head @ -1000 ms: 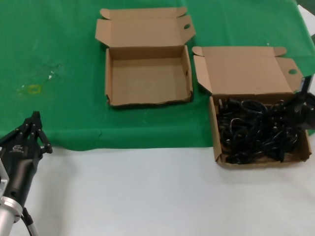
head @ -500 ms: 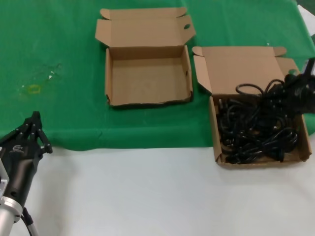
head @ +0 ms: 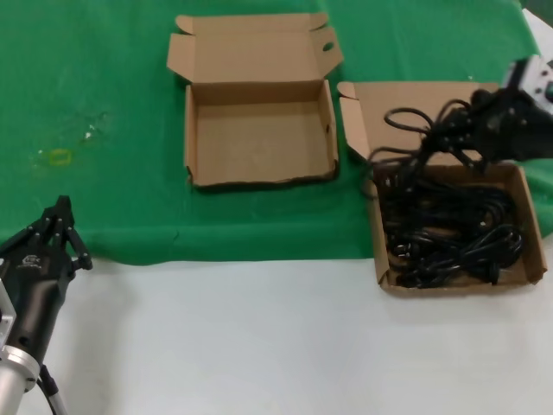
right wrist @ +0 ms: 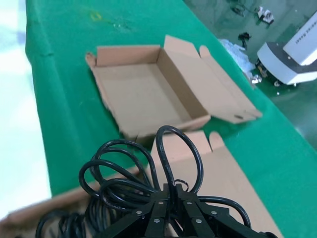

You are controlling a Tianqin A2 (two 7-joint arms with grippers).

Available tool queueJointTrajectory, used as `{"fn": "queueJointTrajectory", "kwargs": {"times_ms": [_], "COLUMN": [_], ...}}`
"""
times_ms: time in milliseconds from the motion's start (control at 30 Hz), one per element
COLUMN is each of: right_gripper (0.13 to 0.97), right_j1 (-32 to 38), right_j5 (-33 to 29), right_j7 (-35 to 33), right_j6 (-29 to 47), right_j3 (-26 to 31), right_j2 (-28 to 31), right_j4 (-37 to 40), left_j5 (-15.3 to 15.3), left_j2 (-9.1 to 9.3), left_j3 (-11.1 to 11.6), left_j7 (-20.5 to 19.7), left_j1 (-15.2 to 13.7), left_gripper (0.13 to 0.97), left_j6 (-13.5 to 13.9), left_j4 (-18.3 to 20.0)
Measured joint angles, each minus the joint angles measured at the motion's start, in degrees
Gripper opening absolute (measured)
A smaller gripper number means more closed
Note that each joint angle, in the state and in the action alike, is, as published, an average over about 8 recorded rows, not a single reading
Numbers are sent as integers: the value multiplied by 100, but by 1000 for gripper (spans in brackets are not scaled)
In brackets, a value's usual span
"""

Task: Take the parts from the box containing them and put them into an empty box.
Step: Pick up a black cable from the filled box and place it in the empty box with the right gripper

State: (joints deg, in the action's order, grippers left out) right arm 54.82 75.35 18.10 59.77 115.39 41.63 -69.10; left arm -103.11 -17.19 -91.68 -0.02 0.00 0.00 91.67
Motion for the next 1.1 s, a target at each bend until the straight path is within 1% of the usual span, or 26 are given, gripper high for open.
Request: {"fn": "queueJointTrajectory", "kwargs": {"times_ms": [300, 800, 1100], "right_gripper": [172, 172, 172], "right_j1": [523, 1274, 1549], "right_j5": [-148, -304, -171], "right_j7": [-134, -443, -929], "right_j6": [-168, -636, -1015], "right_j3": [221, 553, 587], "right_j2": [-688, -1978, -2659], "right_j4": [557, 1857, 2855], "left_j5": [0, 0, 0], "left_j2": [0, 0, 0], "left_j3": [0, 0, 0], "left_j7": [0, 0, 0], "left_j1": [0, 0, 0], "left_gripper": [144, 144, 144], "left_j6": [0, 0, 0], "left_j4": [0, 0, 0]}}
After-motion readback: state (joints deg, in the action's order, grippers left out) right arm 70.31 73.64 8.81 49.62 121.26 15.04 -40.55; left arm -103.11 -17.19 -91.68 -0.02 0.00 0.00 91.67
